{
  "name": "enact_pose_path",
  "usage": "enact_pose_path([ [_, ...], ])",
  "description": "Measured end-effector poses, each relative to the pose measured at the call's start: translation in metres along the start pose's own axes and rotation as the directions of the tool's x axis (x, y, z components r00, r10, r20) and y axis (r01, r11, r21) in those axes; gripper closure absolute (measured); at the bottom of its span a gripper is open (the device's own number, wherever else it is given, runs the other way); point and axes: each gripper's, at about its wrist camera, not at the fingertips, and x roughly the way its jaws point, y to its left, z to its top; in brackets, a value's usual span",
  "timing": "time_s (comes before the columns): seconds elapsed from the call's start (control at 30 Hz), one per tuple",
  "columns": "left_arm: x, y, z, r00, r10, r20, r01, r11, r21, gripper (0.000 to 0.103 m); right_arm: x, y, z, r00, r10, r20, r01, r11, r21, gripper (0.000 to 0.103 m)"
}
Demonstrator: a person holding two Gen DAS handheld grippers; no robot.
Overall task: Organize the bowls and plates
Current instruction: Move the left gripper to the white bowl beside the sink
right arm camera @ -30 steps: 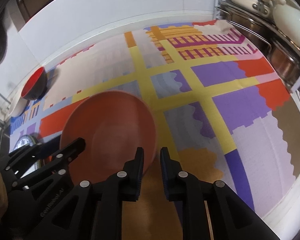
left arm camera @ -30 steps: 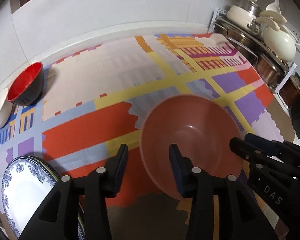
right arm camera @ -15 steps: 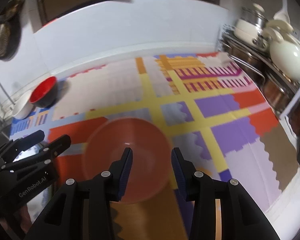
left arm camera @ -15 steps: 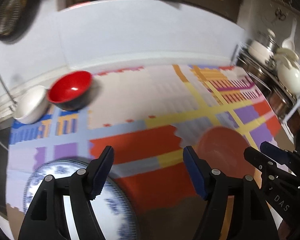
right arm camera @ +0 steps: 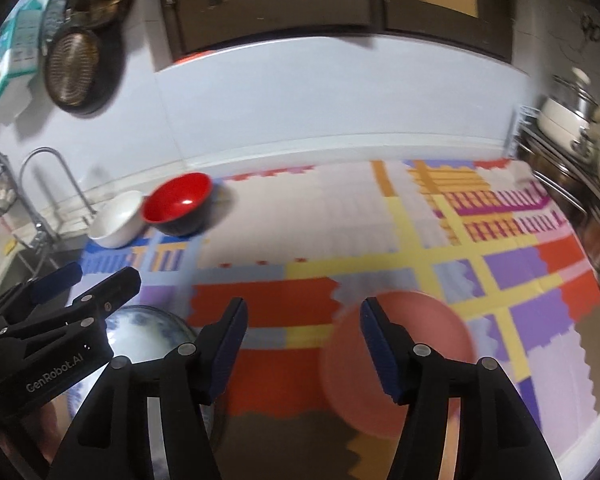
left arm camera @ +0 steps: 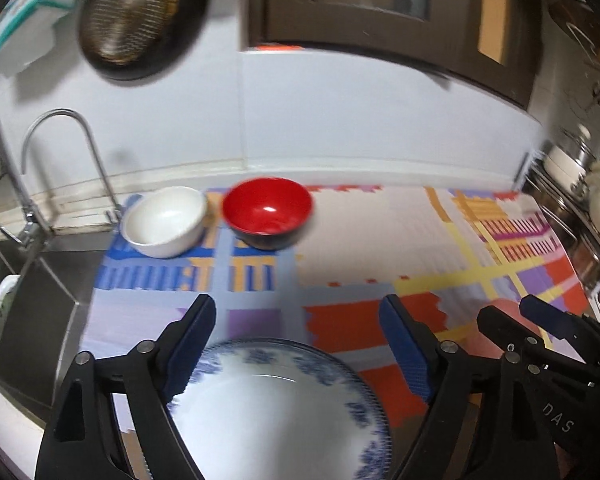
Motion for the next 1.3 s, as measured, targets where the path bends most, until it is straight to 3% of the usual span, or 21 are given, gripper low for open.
enact_pose_path([
  [0.47, -0.013, 0.085, 0.007, 0.991, 0.128, 0.035, -0.126, 0.99, -0.057, 0.014, 0.019, 0.088, 0.019, 0.989, 0.146, 0.027, -0.144, 0.988, -0.058, 0.044],
  [0.83, -0.002, 0.145, 0.015, 0.981, 0.189, 0.037, -0.186, 0.978, -0.09, 0.014, 0.044, 0.153, 0.031, 0.966, 0.257, -0.012, -0.257, 0.961, -0.106, 0.044],
  [1.07, 0.018, 0.169, 0.02, 0.978, 0.208, 0.02, -0.204, 0.973, -0.106, 0.014, 0.068, 0.183, 0.042, 0.963, 0.267, -0.037, -0.269, 0.948, -0.171, 0.044],
  [1.3, 0.044, 0.194, 0.027, 0.982, 0.19, -0.005, -0.189, 0.971, -0.147, 0.023, 0.096, 0.205, 0.058, 0.947, 0.314, -0.066, -0.321, 0.931, -0.177, 0.045],
])
